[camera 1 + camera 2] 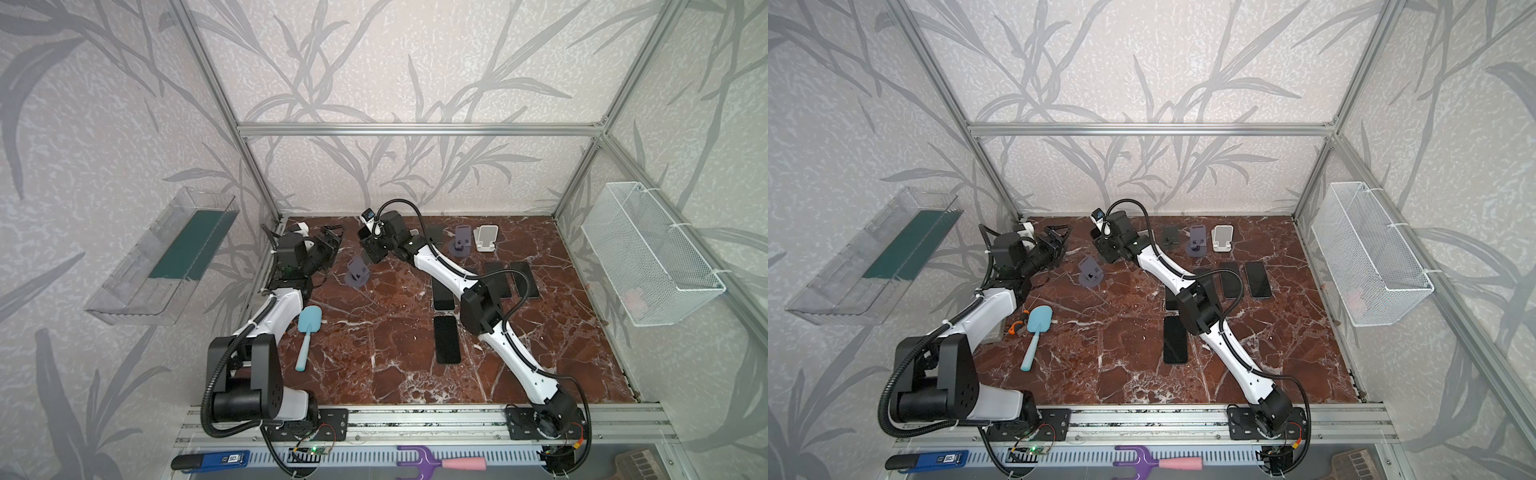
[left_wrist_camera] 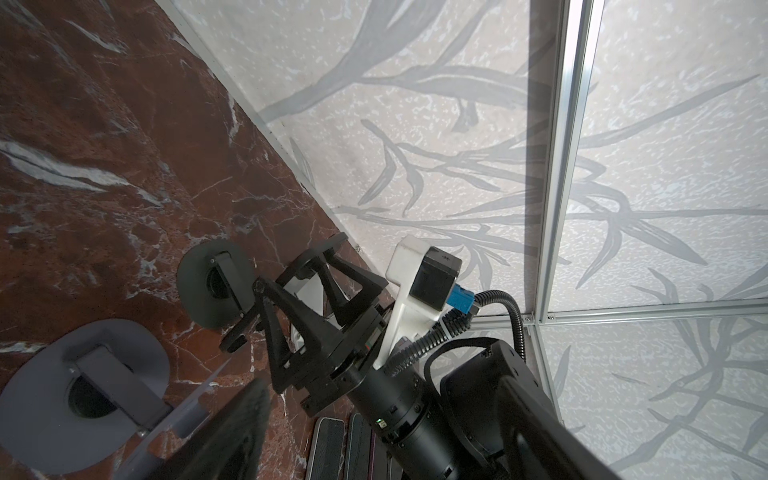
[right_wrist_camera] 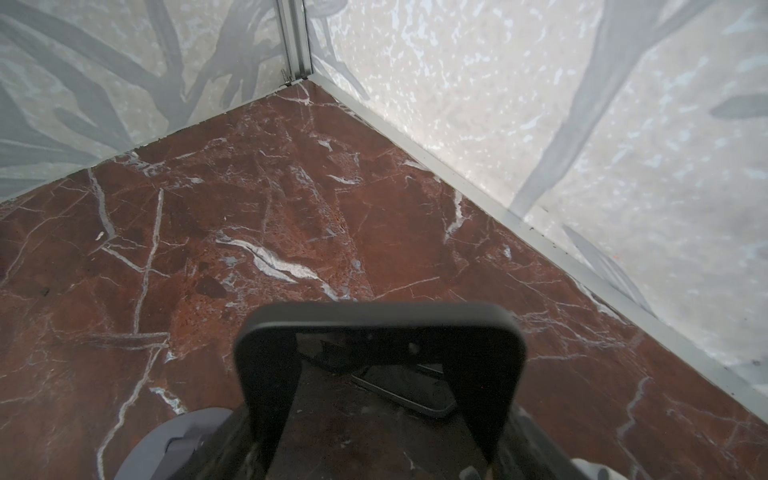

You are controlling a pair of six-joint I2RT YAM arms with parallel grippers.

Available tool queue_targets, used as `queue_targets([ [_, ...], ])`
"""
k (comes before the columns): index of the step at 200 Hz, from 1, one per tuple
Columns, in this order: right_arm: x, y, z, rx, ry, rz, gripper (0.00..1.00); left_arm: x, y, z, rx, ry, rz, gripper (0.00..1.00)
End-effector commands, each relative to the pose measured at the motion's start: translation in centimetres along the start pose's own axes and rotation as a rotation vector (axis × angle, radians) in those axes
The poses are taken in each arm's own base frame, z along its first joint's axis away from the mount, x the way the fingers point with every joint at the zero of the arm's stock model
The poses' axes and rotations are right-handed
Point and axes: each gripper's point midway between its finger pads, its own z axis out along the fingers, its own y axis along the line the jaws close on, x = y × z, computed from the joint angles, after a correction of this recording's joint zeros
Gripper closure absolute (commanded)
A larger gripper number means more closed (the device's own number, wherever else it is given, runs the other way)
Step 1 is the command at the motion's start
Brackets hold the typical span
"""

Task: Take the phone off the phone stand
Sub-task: 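Carry the held black phone back toward the rows of flat phones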

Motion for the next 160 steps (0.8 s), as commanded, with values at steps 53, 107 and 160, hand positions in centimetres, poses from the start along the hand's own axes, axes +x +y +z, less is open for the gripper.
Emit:
queue_targets([
  [53, -7.8, 0.1, -5.6, -0.002, -0.151, 0.001, 0.32, -0.3, -0.8, -0.2, 0.042, -0.001, -0.006, 0.15],
  [107, -9.6, 0.4, -7.8, -0.007, -0.184, 0.026, 0.33, -0.2, -1.4, -0.2, 0.062, 0.009, -0.01, 0.15],
  [160, -11.8, 1.7, -11.6, 0.01, -0.233, 0.011, 0.35, -0.1, -1.9, -0.3, 0.084, 0.01, -0.019, 0.15],
])
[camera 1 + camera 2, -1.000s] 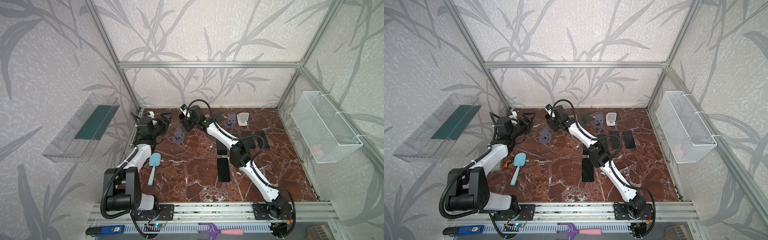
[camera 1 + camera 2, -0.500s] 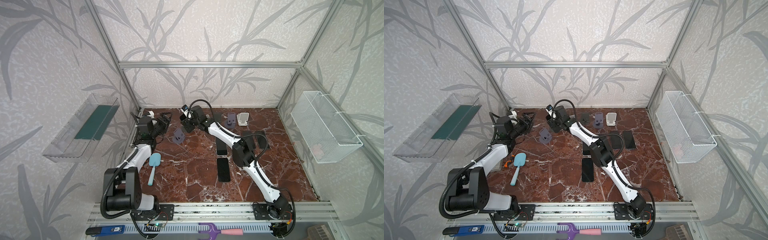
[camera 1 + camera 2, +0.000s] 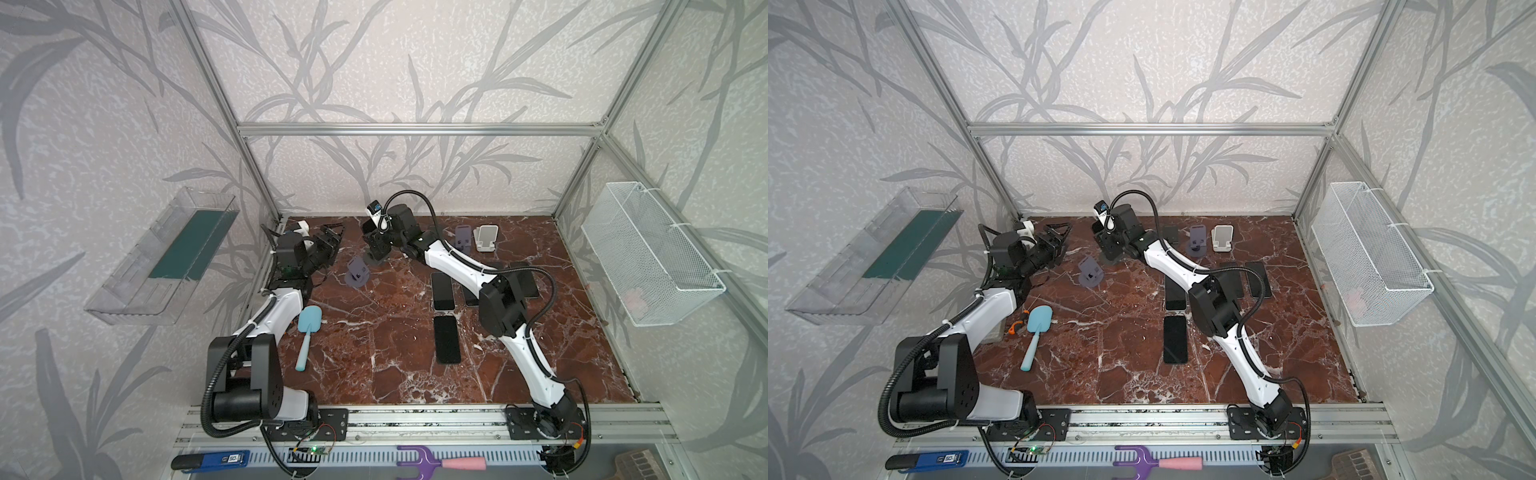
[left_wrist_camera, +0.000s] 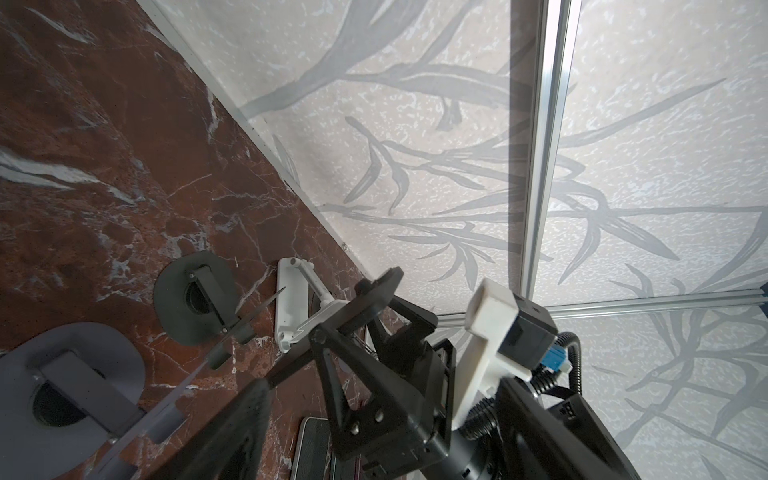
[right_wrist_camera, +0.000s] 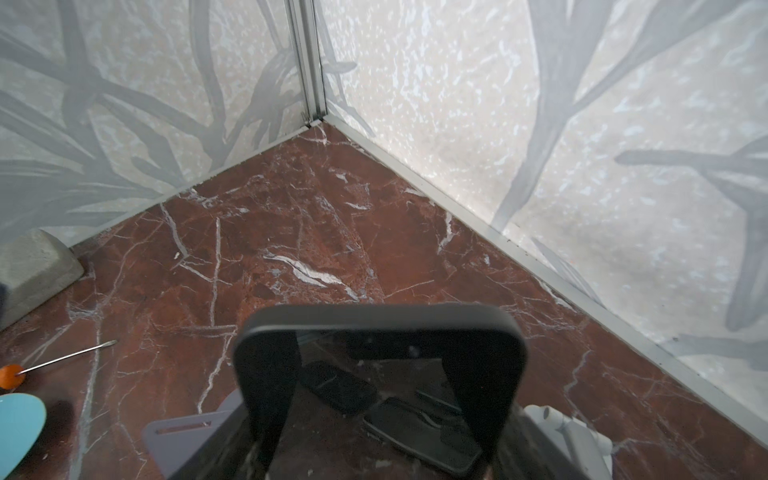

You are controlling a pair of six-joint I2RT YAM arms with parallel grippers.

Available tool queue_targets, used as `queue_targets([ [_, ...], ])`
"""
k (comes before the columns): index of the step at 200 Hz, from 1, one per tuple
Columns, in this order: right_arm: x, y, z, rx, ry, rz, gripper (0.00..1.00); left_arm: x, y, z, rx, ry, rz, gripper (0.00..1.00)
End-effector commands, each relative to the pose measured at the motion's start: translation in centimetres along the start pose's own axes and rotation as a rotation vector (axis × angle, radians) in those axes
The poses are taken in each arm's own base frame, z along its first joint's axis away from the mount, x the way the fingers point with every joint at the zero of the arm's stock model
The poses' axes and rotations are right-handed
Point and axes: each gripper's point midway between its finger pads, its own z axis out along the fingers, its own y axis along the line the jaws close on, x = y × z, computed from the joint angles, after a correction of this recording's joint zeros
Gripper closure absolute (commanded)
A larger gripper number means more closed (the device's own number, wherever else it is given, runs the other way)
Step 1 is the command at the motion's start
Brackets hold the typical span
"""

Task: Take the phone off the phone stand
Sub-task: 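Carry the held black phone back toward the rows of flat phones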

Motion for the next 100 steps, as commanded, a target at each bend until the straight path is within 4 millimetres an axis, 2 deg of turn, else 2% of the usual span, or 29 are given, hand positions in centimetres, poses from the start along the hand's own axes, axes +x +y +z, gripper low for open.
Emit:
queue_targets([
  [1, -7.6, 1.1, -4.3, 0.006, -0.184, -0.021, 0.35, -0.2, -0.9, -0.3, 0.044, 0.0, -0.004, 0.15],
  [50, -8.5, 2.1, -7.1, 0.035, -0.217, -0.042, 0.36, 0.4, -1.5, -0.2, 0.066, 0.008, -0.001, 0.15],
  [84, -7.4, 1.8, -9.2, 0.068, -0.198, -0.021, 0.36, 1.8, -2.0, 0.3, 0.077, 0.039, 0.003, 0.17],
  [100, -6.5, 1.8, -10.7, 0.079, -0.191, 0.002, 0.36, 2.7, -3.0, 0.2, 0.101, 0.054, 0.015, 0.17],
])
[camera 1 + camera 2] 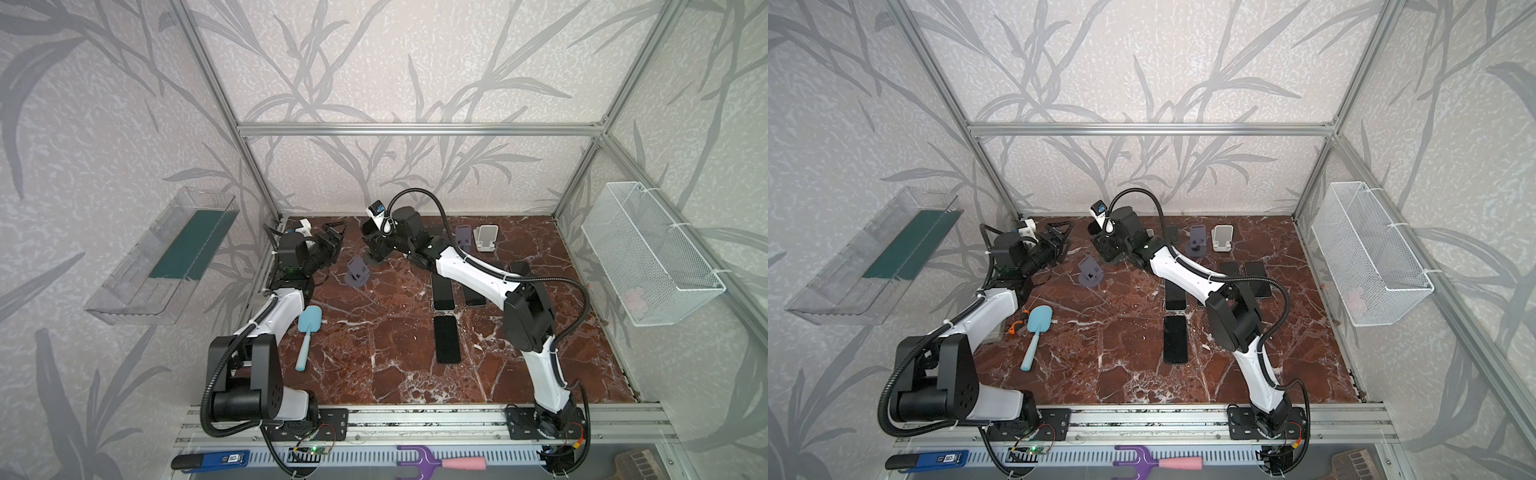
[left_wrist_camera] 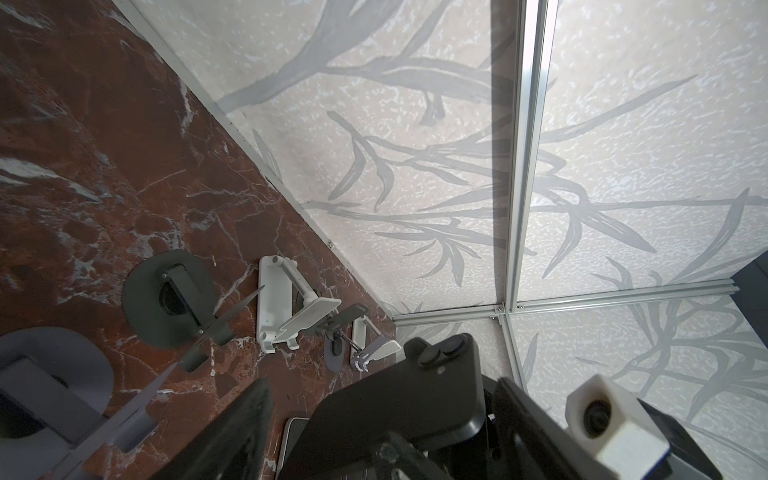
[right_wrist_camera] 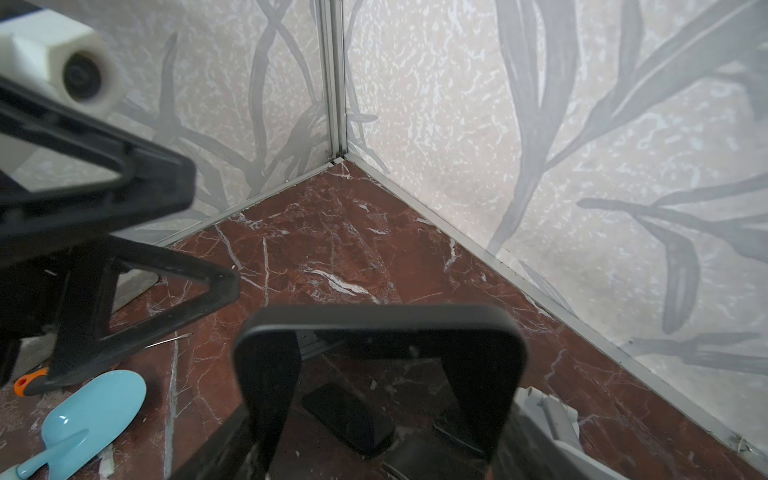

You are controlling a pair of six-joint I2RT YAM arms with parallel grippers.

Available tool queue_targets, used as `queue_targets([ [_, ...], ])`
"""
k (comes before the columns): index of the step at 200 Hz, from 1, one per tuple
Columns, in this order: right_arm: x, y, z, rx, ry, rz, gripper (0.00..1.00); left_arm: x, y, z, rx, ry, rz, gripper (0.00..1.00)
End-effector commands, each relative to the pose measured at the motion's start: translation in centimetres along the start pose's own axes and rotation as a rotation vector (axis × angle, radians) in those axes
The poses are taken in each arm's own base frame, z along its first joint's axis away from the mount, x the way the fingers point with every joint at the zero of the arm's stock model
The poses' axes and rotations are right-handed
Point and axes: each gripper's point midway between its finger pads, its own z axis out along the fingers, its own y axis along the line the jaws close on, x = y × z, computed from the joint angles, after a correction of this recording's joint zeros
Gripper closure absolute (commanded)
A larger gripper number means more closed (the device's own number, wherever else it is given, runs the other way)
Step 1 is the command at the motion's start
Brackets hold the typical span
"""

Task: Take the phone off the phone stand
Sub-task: 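Carry the held black phone back toward the rows of flat phones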

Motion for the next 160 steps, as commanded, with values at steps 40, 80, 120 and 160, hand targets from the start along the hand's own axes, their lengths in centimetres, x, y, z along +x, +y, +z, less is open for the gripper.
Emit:
queue_targets([
  [40, 0.4, -2.2, -9.0, 0.165, -0.044, 0.043, 0.36, 5.2, -3.8, 0.2, 0.071, 0.096, 0.099, 0.17],
  [80, 6.4, -5.4, -15.2, 0.328, 0.113, 0.035, 0.35, 9.8, -5.8, 0.0, 0.068, 0.182, 0.222, 0.17],
  [120, 11.9, -9.0, -22.6, 0.484, 0.251, 0.157, 0.34, 12.2, -7.3, -0.2, 0.113, 0.233, 0.232, 0.17],
  [160, 16.7, -11.1, -27.6, 0.566, 0.383, 0.234, 0.34, 13.1, -7.1, 0.2, 0.108, 0.268, 0.229, 0.17],
])
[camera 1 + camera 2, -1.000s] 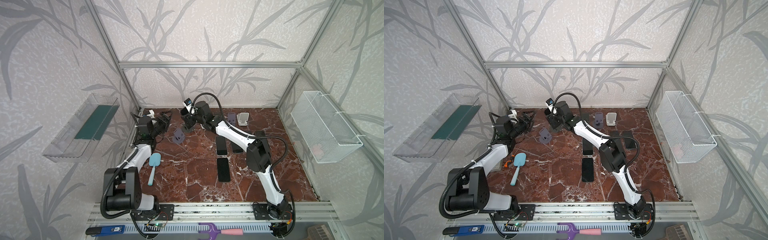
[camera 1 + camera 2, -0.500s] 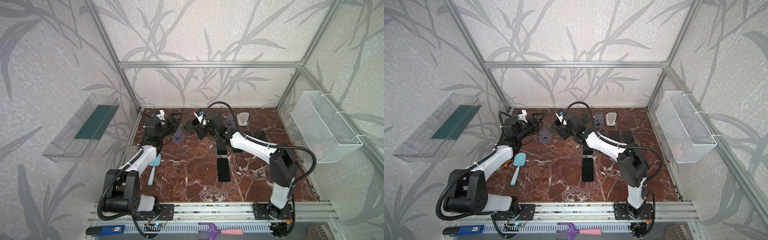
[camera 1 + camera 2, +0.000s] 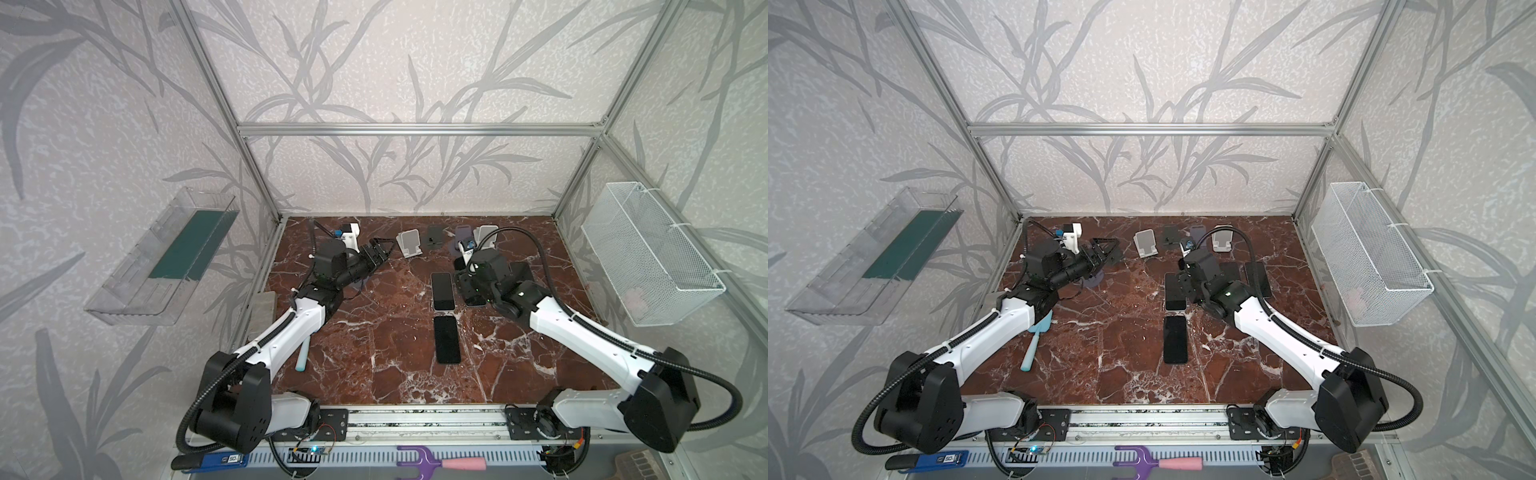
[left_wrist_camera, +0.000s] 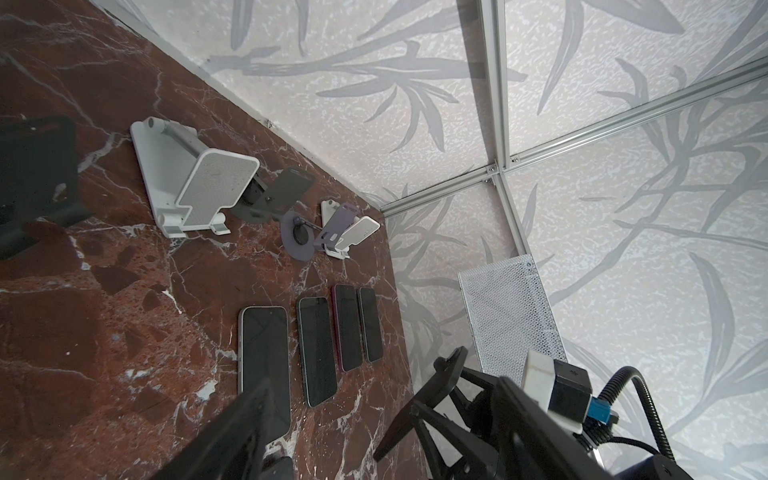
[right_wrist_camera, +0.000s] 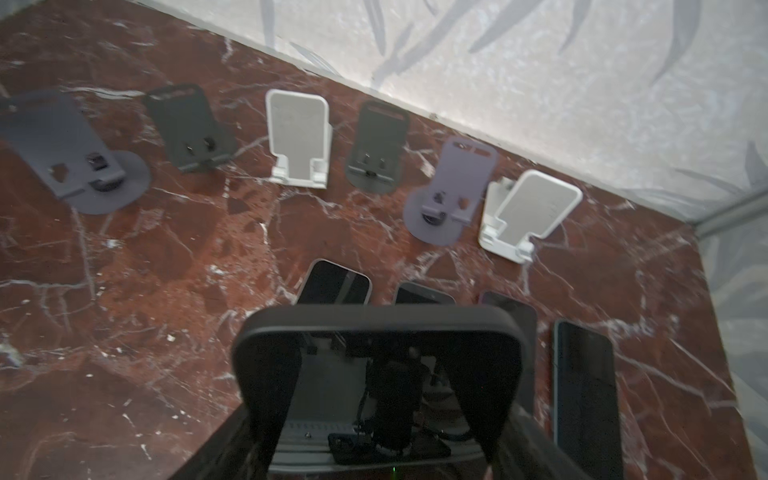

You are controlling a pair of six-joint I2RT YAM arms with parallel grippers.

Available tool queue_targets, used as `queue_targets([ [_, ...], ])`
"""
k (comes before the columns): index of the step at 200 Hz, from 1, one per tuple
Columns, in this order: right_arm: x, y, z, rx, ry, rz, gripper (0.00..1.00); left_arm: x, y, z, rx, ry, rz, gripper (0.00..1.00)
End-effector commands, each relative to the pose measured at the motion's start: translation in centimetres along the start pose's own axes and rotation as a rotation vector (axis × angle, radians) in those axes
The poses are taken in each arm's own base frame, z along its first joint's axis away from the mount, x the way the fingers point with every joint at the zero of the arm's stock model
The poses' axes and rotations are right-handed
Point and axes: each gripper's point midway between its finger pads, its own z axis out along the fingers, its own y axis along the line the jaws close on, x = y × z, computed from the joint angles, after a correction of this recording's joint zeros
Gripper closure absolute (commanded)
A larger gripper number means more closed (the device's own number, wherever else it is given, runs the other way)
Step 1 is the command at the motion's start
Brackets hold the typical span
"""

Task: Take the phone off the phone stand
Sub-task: 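Carry the held black phone back toward the rows of flat phones, then lower the held phone flat beside the last placed phone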

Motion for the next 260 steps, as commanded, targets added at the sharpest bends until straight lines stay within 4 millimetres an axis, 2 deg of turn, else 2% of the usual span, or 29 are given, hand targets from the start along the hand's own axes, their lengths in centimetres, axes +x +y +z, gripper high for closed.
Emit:
queue_targets([
  [1, 3.1, -2.7, -1.4, 0.063, 0.085, 0.064, 0.34, -0.6, -1.7, 0.0, 0.031, -0.004, 0.03, 0.17],
  [27, 4.9, -4.4, -2.3, 0.085, 0.131, 0.106, 0.34, -0.3, -1.5, 0.4, 0.038, 0.011, 0.016, 0.17],
  [54, 6.3, -5.3, -3.1, 0.102, 0.156, 0.125, 0.33, 0.3, -1.6, 0.7, 0.046, 0.029, 0.0, 0.17],
  [95, 8.5, -6.2, -3.5, 0.104, 0.187, 0.192, 0.33, 1.8, -4.0, 1.0, 0.143, 0.064, 0.0, 0.17],
  [120, 10.0, -5.0, -2.3, 0.054, 0.244, 0.209, 0.34, 3.6, -6.4, 1.4, 0.246, 0.124, 0.002, 0.16],
  [148, 11.0, -4.2, -1.3, 0.023, 0.269, 0.229, 0.35, 4.0, -7.3, 1.5, 0.291, 0.146, -0.021, 0.16],
  [192, 12.8, -3.3, -0.7, -0.002, 0.345, 0.256, 0.35, 3.6, -6.4, 1.5, 0.258, 0.128, -0.013, 0.16],
  [228, 11.9, -2.4, -1.3, -0.05, 0.409, 0.269, 0.35, 2.4, -5.2, 1.7, 0.235, 0.113, -0.035, 0.16],
  [260, 13.0, -1.6, -1.2, -0.08, 0.488, 0.275, 0.35, 1.5, -5.0, 1.7, 0.264, 0.095, -0.081, 0.16],
])
